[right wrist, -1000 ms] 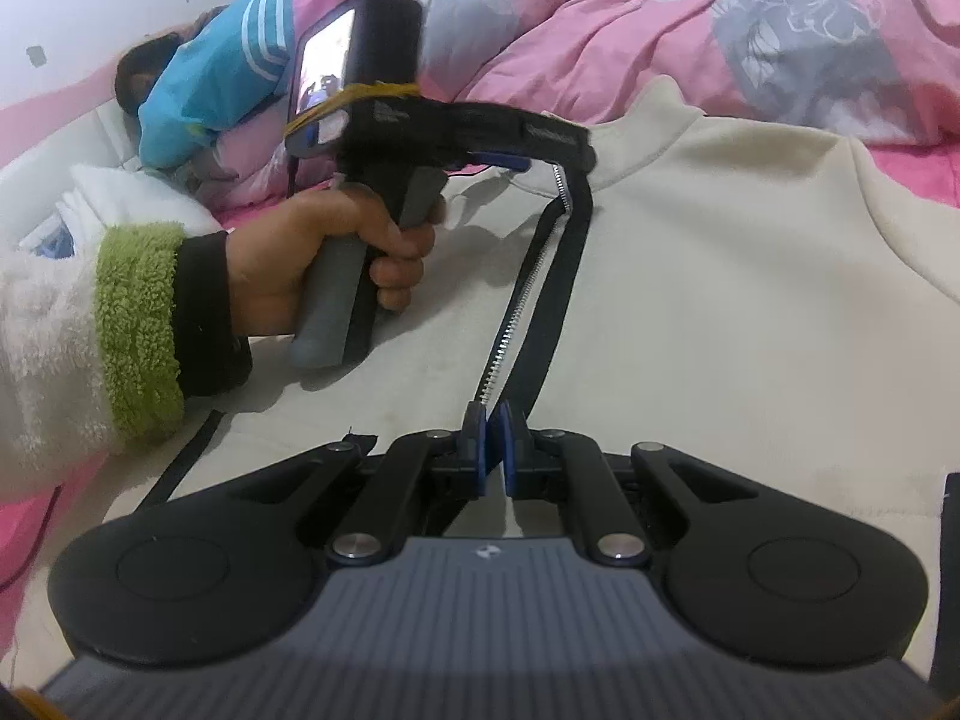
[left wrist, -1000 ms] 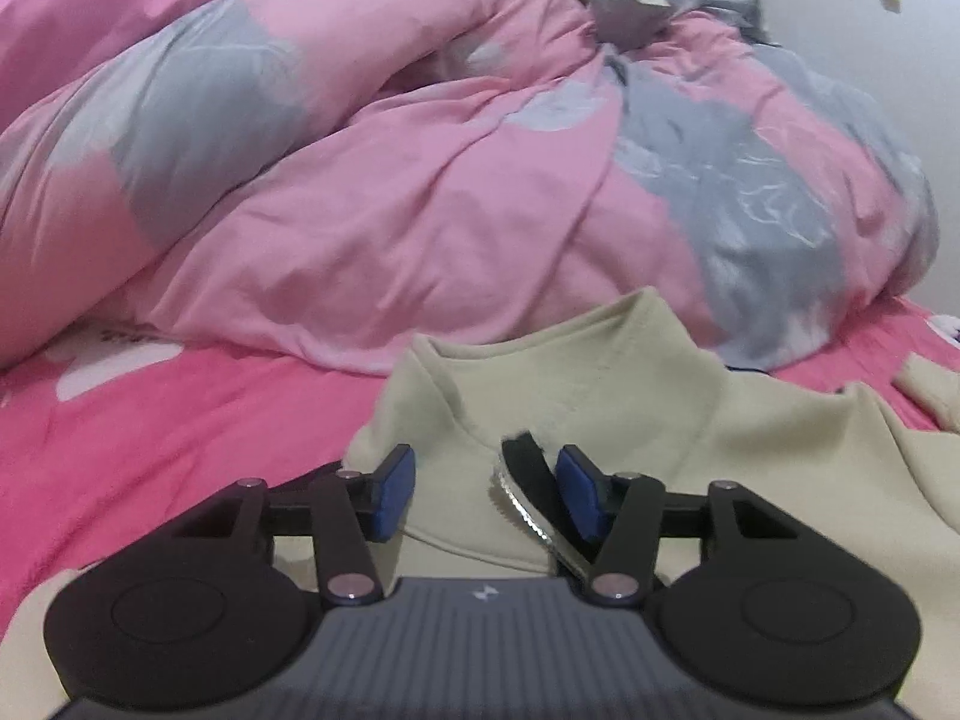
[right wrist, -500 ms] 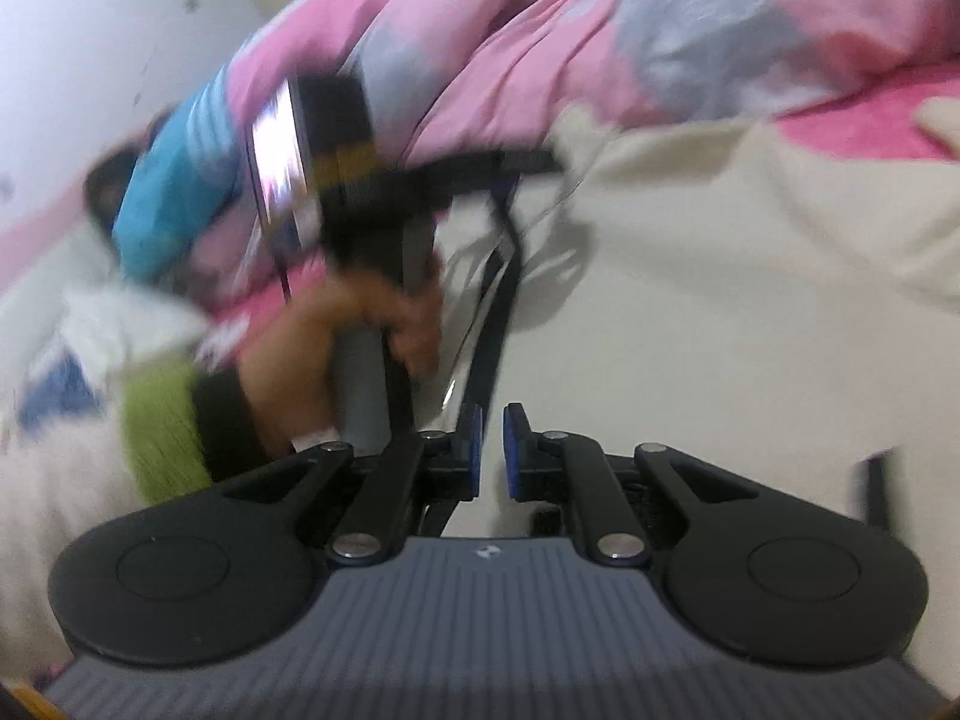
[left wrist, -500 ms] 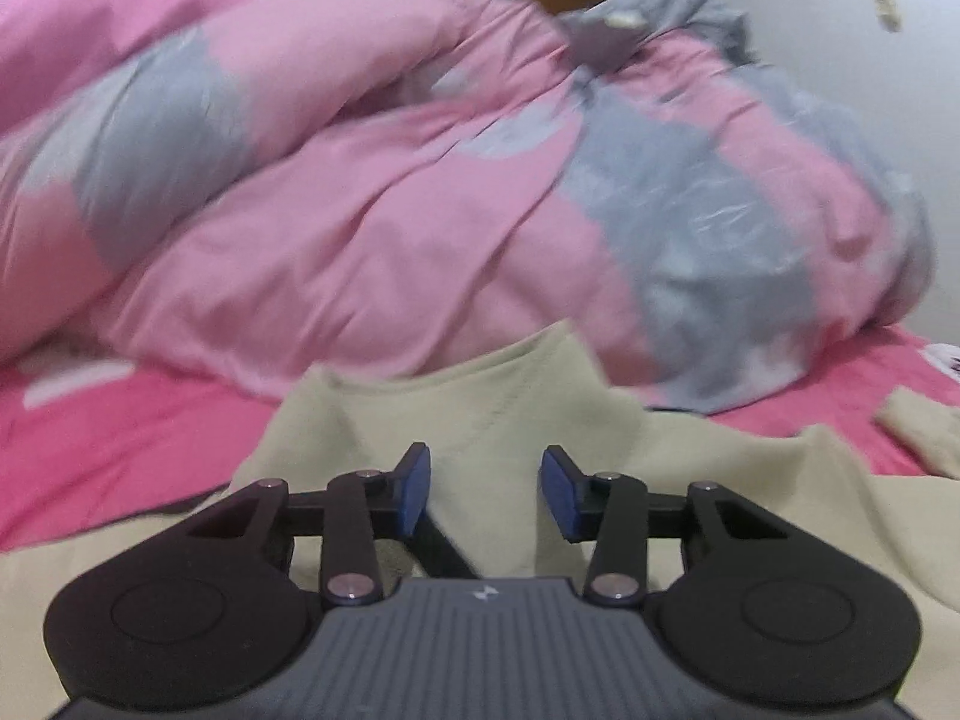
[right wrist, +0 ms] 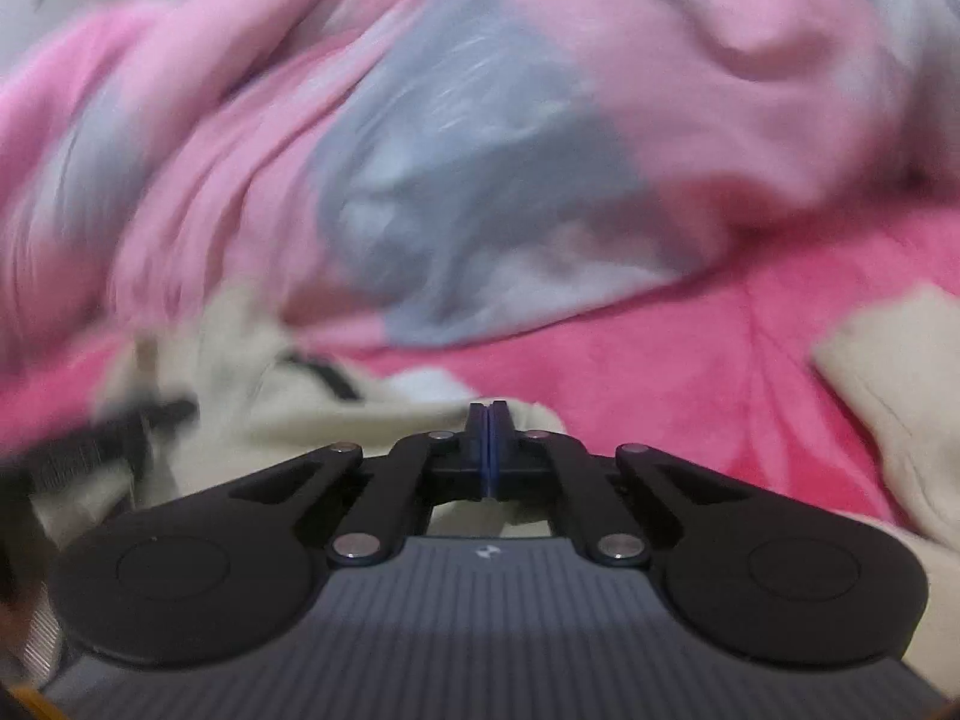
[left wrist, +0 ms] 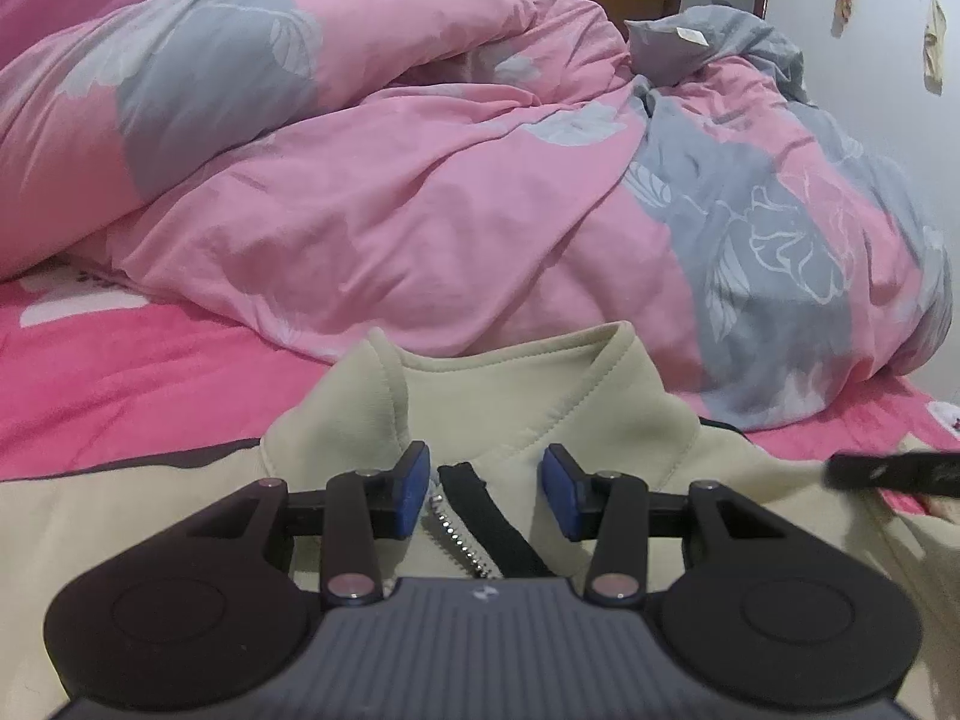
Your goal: Fold clothes
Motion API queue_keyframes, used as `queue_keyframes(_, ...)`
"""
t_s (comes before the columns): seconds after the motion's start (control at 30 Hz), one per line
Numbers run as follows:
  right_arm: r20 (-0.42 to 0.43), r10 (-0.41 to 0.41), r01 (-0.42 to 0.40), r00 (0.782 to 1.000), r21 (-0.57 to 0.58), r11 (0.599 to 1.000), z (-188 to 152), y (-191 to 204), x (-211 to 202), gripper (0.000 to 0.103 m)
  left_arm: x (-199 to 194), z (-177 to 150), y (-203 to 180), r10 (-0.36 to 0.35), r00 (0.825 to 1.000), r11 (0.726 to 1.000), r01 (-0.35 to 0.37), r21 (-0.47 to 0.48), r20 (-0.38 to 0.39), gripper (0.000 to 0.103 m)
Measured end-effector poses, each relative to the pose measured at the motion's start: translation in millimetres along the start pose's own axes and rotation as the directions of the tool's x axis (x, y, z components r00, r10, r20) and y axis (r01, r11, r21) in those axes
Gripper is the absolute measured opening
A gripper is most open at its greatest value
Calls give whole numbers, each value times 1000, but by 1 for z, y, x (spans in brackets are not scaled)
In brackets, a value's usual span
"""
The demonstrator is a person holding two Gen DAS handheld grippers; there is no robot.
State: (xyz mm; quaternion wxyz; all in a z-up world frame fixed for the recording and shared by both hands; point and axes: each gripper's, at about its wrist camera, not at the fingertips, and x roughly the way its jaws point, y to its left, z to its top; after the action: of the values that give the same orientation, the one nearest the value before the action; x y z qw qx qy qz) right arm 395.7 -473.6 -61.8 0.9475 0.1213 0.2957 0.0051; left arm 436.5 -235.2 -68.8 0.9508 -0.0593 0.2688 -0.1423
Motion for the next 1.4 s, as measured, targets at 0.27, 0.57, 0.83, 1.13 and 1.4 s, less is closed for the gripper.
queue_keyframes(0.27, -76, 166, -172, 983, -79, 982, 3, 47, 12, 2, 0, 0, 3, -12, 1000, 1000, 12, -16, 6, 45)
queue_keyframes(0.57, -7, 213, -207, 977, 218, 954, 8, 7, 13, 4, 0, -1, 7, -29, 999, 999, 30, -40, 14, 45)
queue_keyframes(0.83, 36, 143, -146, 989, 377, 915, -19, -65, -81, 7, -1, -1, 10, -41, 999, 997, 42, -60, 16, 45)
queue_keyframes(1.13, 223, -56, -71, 973, 524, 849, -62, -175, -263, 43, -60, 9, -22, -116, 990, 989, 108, 100, 82, 55)
queue_keyframes(1.4, 102, -106, 68, 989, 321, 945, -6, -184, -202, 62, -84, -38, -88, -222, 969, 911, 246, 332, -108, 59)
